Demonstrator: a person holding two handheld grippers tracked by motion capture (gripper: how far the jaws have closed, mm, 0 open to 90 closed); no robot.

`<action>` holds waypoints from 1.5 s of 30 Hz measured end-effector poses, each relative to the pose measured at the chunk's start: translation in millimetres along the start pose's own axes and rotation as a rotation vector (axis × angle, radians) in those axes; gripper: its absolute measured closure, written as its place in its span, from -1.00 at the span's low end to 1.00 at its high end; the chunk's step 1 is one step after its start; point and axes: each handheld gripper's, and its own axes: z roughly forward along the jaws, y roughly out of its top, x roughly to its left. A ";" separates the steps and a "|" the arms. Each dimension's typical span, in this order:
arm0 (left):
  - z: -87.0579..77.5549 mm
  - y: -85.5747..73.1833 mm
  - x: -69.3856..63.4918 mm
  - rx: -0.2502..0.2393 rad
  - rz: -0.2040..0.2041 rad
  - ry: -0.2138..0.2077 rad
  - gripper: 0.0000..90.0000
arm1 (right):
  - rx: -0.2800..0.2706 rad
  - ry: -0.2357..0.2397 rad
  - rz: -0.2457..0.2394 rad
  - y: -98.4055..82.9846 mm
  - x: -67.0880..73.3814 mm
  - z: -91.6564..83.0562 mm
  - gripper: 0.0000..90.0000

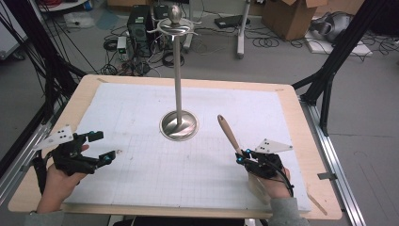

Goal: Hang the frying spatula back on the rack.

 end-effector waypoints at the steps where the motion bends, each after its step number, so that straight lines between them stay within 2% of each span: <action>1: 0.0 0.1 -0.1 0.001 0.001 0.001 -0.95 | -0.006 0.007 -0.003 1.3 0.0 -1.1 0.73; 5: -0.2 -0.5 0.7 0.003 -0.001 0.006 -0.95 | -0.023 0.034 0.003 6.0 -0.6 -3.8 0.73; 10: 0.5 -1.0 0.9 0.005 -0.002 0.003 -0.95 | -0.035 0.041 -0.009 9.5 -0.3 -5.7 0.73; 14: -1.7 -0.7 -0.1 -0.002 -0.003 0.005 -0.95 | -0.050 0.056 0.006 12.0 -0.1 -8.2 0.73; 23: -6.2 -0.6 -0.5 -0.009 -0.004 0.012 -0.95 | -0.071 0.073 0.004 22.7 -1.4 -14.6 0.74; 37: -12.8 -2.7 -2.0 -0.012 -0.010 0.025 -0.95 | -0.090 0.089 -0.008 48.3 -6.0 -19.1 0.74; 45: -18.4 -3.4 -2.6 -0.017 -0.010 0.034 -0.95 | -0.101 0.104 -0.034 69.4 -7.5 -17.6 0.74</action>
